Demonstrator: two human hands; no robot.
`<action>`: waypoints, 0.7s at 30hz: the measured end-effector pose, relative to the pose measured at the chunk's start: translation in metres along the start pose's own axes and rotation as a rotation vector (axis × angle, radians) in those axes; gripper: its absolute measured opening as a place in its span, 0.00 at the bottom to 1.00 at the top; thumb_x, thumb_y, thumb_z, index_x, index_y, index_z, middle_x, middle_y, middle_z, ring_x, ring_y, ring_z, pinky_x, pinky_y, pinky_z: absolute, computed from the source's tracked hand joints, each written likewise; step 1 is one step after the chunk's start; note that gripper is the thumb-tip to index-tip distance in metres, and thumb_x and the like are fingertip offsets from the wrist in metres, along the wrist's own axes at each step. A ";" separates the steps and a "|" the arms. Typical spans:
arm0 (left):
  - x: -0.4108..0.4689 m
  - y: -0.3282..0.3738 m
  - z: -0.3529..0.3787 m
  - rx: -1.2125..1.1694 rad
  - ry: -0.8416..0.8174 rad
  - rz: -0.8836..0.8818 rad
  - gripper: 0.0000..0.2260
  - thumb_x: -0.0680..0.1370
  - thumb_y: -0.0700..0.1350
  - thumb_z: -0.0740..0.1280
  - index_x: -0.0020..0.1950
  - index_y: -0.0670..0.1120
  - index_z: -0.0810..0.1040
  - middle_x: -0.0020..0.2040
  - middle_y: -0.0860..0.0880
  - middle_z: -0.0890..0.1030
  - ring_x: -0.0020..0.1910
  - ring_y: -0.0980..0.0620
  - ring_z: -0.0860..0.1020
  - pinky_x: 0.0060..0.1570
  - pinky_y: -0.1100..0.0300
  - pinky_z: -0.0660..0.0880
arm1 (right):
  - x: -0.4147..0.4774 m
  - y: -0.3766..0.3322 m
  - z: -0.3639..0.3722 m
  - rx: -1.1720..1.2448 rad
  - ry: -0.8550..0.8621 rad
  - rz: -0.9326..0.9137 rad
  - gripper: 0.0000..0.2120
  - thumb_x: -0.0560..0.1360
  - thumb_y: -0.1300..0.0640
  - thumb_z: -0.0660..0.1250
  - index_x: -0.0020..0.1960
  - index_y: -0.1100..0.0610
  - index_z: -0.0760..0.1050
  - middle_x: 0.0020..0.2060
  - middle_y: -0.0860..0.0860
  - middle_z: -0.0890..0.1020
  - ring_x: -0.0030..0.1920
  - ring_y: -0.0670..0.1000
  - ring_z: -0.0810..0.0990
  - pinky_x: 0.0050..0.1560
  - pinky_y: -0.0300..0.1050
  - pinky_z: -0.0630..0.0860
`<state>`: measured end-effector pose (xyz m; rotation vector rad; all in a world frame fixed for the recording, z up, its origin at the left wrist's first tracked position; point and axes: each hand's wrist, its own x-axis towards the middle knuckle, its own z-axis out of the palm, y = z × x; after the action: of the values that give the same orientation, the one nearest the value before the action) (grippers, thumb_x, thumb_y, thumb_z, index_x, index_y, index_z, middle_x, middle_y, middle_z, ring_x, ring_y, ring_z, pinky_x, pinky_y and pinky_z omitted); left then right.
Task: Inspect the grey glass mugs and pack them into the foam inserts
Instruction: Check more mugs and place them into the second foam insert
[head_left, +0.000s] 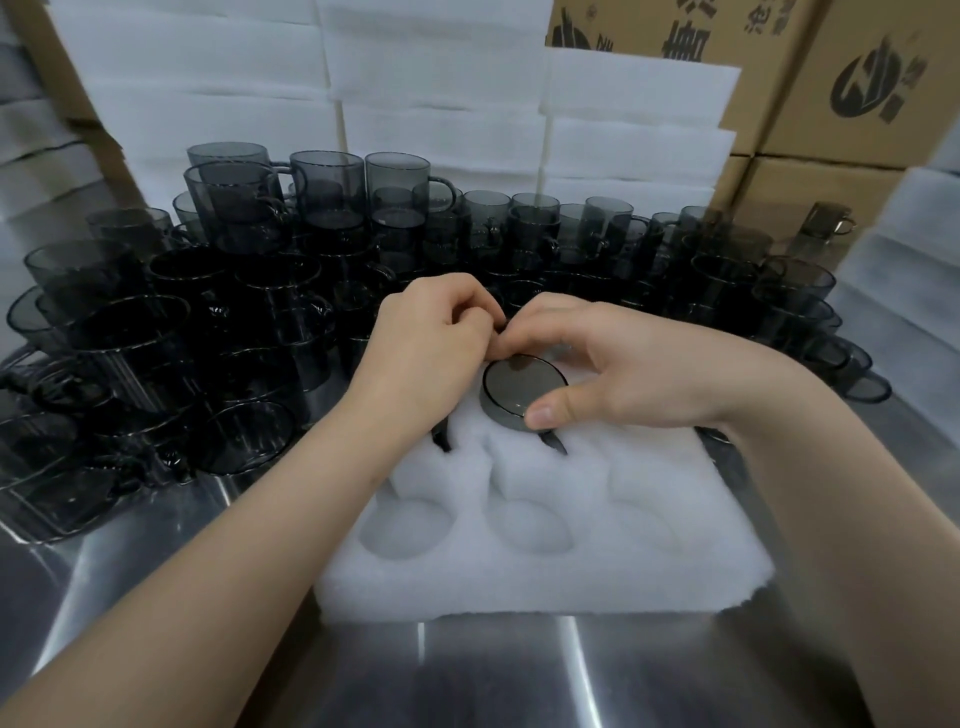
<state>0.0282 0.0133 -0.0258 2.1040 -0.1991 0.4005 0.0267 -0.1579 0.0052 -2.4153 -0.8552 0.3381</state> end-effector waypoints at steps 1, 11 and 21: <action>-0.001 0.000 0.000 -0.012 0.023 0.010 0.12 0.74 0.36 0.61 0.42 0.48 0.82 0.37 0.53 0.82 0.36 0.58 0.78 0.34 0.68 0.72 | 0.000 -0.002 0.000 -0.026 -0.005 0.003 0.24 0.72 0.57 0.74 0.66 0.51 0.73 0.59 0.45 0.72 0.62 0.41 0.71 0.67 0.38 0.65; -0.006 0.005 0.000 0.073 -0.005 0.060 0.09 0.72 0.37 0.61 0.37 0.47 0.78 0.34 0.51 0.80 0.33 0.51 0.75 0.36 0.54 0.75 | 0.005 -0.011 0.002 -0.169 0.023 0.051 0.19 0.69 0.54 0.76 0.58 0.43 0.78 0.46 0.45 0.69 0.50 0.43 0.71 0.54 0.34 0.68; -0.002 -0.002 0.003 0.170 -0.121 0.022 0.10 0.74 0.42 0.61 0.38 0.53 0.78 0.33 0.53 0.78 0.33 0.53 0.74 0.35 0.56 0.73 | 0.004 0.011 -0.002 0.084 0.055 -0.005 0.14 0.67 0.50 0.77 0.49 0.36 0.80 0.43 0.40 0.77 0.45 0.40 0.76 0.49 0.32 0.72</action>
<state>0.0276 0.0122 -0.0298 2.2970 -0.2666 0.3123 0.0365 -0.1632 0.0001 -2.3335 -0.8063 0.2982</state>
